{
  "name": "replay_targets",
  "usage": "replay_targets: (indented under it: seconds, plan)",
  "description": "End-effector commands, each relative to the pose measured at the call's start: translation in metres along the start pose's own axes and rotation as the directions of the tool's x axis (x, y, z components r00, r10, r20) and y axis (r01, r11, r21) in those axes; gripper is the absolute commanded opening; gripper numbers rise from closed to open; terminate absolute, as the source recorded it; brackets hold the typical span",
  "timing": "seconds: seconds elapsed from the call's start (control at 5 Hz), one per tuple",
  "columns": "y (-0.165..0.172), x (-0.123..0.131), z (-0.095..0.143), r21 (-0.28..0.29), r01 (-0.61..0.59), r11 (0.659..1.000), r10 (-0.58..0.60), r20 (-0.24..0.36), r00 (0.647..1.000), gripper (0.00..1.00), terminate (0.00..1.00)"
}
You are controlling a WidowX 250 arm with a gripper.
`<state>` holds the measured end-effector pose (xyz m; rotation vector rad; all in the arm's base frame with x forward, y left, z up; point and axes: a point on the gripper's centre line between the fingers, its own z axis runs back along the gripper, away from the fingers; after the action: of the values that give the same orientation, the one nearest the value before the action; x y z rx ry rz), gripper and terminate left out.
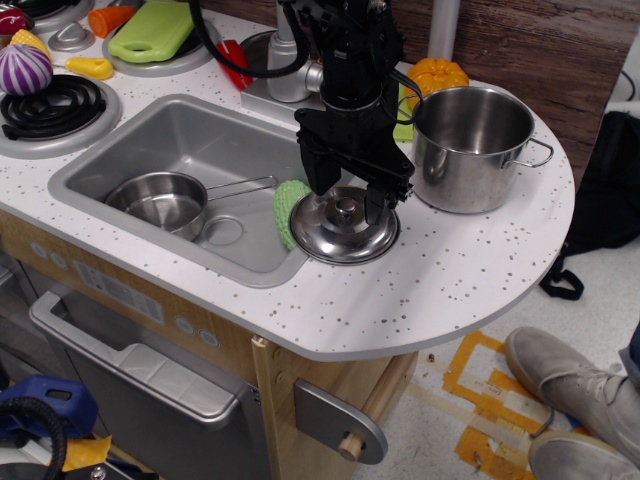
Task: Put lid on pot or pan
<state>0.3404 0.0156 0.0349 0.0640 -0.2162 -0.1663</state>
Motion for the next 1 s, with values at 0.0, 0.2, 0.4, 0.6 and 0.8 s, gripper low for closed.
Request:
replay_targets:
  seconds: [0.0, 0.2, 0.4, 0.6, 0.8]
  plan:
    - [0.000, 0.000, 0.000, 0.000, 0.000, 1.000, 0.000, 0.000, 1.000, 1.00, 0.00]
    - [0.004, 0.003, -0.001, -0.016, 0.014, 1.000, -0.015, -0.005, 1.000, 1.00, 0.00]
    - [0.006, 0.005, -0.003, -0.025, 0.022, 0.999, -0.022, 0.000, 1.000, 1.00, 0.00]
    - [0.008, 0.006, -0.004, -0.026, 0.033, 0.999, -0.033, 0.002, 0.999, 1.00, 0.00]
    - [0.011, 0.005, -0.009, -0.034, 0.039, 0.999, -0.038, 0.011, 0.999, 1.00, 0.00]
